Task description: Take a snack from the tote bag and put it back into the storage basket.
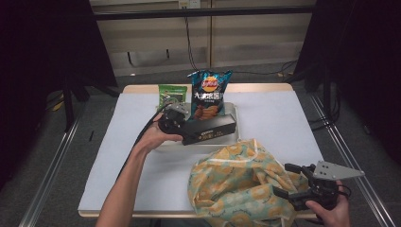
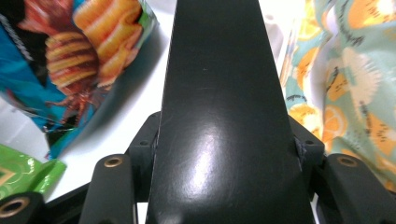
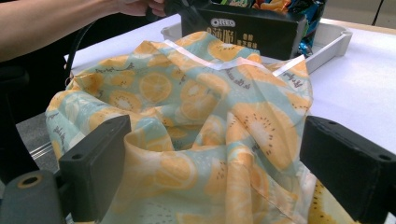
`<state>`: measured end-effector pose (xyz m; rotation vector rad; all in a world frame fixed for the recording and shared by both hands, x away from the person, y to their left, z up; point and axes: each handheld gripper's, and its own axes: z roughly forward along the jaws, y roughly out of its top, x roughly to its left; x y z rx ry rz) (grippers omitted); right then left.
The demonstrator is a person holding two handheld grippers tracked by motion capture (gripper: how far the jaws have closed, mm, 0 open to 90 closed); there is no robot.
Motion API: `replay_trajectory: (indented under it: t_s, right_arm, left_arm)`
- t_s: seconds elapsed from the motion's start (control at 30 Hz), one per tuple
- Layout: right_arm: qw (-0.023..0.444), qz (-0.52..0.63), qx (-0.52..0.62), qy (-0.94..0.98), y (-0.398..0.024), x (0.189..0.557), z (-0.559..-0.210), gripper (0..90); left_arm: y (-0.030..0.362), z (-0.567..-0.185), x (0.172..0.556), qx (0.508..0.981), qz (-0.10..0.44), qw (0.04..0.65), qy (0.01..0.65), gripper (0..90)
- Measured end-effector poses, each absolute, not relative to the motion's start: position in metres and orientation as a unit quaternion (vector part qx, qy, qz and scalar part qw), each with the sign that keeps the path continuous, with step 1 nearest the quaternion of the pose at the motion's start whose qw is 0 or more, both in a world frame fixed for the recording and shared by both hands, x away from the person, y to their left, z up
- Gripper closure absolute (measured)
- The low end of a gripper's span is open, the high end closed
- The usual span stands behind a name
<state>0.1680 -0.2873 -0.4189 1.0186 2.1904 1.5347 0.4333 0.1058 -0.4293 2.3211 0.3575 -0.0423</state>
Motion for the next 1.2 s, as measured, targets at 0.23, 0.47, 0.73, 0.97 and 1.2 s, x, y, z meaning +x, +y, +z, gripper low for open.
replay_trajectory:
  t_s: [0.23, 0.47, 0.73, 0.97, 1.2]
  right_arm:
    - [0.137, 0.530, 0.353, 0.759, -0.286, 0.168, -0.420, 9.5]
    - [0.134, 0.528, 0.353, 0.761, -0.286, 0.169, -0.422, 9.5]
    - [0.134, 0.527, 0.354, 0.761, -0.287, 0.168, -0.422, 9.5]
    - [0.134, 0.526, 0.354, 0.762, -0.287, 0.169, -0.422, 9.5]
    - [0.134, 0.527, 0.354, 0.761, -0.287, 0.169, -0.422, 9.5]
  left_arm:
    - [0.102, -0.437, 0.440, 0.910, -0.014, 0.388, 0.148, 43.1]
    - [0.095, -0.438, 0.443, 0.916, -0.011, 0.376, 0.142, 43.0]
    - [0.093, -0.448, 0.444, 0.916, -0.014, 0.370, 0.152, 42.0]
    - [0.096, -0.449, 0.442, 0.917, -0.015, 0.360, 0.173, 33.4]
    - [0.109, -0.445, 0.434, 0.894, -0.006, 0.394, 0.213, 20.0]
